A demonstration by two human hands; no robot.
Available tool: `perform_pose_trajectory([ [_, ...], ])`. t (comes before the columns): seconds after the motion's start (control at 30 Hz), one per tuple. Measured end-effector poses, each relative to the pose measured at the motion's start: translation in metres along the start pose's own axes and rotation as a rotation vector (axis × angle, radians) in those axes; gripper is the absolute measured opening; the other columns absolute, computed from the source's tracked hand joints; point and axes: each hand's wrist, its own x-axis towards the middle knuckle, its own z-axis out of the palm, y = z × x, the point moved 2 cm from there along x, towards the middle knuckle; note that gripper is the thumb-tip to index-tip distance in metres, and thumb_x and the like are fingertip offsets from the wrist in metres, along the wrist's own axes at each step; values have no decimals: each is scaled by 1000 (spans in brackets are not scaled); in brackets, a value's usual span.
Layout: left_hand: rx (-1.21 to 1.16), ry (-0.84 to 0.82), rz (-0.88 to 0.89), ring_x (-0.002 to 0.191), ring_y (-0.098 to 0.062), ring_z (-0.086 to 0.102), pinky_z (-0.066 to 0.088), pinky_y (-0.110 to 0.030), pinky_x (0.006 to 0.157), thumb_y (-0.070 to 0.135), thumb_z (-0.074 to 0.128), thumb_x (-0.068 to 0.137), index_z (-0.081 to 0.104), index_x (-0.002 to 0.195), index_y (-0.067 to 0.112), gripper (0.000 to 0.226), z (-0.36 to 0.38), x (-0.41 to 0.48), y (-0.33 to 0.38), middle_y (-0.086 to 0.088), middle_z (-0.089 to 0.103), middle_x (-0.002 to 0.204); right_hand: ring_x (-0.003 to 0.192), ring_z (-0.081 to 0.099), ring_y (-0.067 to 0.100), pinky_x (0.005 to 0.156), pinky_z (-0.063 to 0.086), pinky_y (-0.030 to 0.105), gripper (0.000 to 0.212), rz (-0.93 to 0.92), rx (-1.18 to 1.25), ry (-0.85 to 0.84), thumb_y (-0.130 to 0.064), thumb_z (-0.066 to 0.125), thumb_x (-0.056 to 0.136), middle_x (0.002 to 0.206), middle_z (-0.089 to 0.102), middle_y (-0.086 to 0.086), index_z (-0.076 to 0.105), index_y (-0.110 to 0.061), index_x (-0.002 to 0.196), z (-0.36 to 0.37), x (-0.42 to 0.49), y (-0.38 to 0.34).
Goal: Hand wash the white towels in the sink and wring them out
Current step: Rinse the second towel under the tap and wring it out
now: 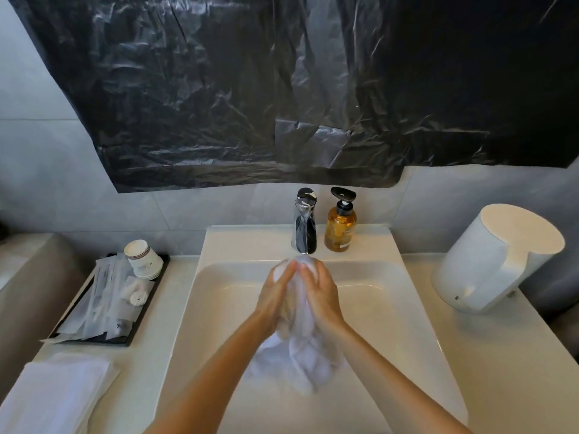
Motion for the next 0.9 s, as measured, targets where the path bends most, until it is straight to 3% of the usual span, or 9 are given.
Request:
perform_pose_trajectory([
  [0.17,115,196,43,77,-18,63,49,-30,67,50,54,92,64,85,14,38,16,6,10,-2,68,79,88,62,9,78,50,28,19,-9,-57,228,-45,53,94,90,65,-9,63,-29,95,11,3,-5],
  [0.33,147,214,27,72,-19,59,47,-33,65,41,57,86,65,76,9,34,19,12,12,-5,67,75,88,64,16,78,52,29,27,155,-40,271,-52,60,88,88,65,-6,64,-26,92,7,14,0],
  [0.4,238,208,63,76,-21,63,50,-37,70,50,52,76,68,78,10,42,19,13,14,-4,70,78,96,63,19,81,51,29,44,198,-96,230,-61,57,84,100,65,0,66,-22,100,5,20,3],
  [0.47,416,207,106,82,-23,62,49,-39,73,55,42,75,67,77,16,46,18,11,17,-1,68,79,106,58,23,87,49,34,57,161,-282,137,-70,40,82,106,63,5,65,-23,102,2,26,3],
  [0.6,995,207,229,93,-33,57,40,-35,76,41,30,96,62,90,18,40,16,8,22,-9,67,100,106,55,31,84,43,37,45,65,-636,-53,-48,29,98,109,63,11,65,-20,103,-11,29,-21],
  [0.67,1125,208,260,95,-34,59,40,-34,77,38,28,100,63,96,19,40,16,6,24,-11,68,104,102,56,35,82,44,39,42,17,-766,-130,-41,26,98,108,63,13,62,-20,102,-14,28,-27],
  [0.73,1112,177,239,96,-34,59,42,-35,78,40,27,101,65,99,16,45,14,7,27,-13,68,105,93,58,34,79,48,42,37,-65,-849,-158,-38,23,92,102,64,11,57,-23,98,-15,28,-26],
  [0.8,968,109,162,102,-34,59,42,-36,82,43,29,102,65,106,12,48,11,7,28,-15,67,113,84,58,29,72,46,41,35,-103,-823,-157,-48,23,92,100,63,9,48,-25,102,-21,29,-22],
  [0.9,450,103,-8,96,-31,64,49,-37,84,48,43,99,66,106,4,50,-2,9,27,-19,68,112,89,59,19,78,46,37,39,42,-320,-111,-57,52,90,106,58,5,40,-26,111,-41,28,-20],
])
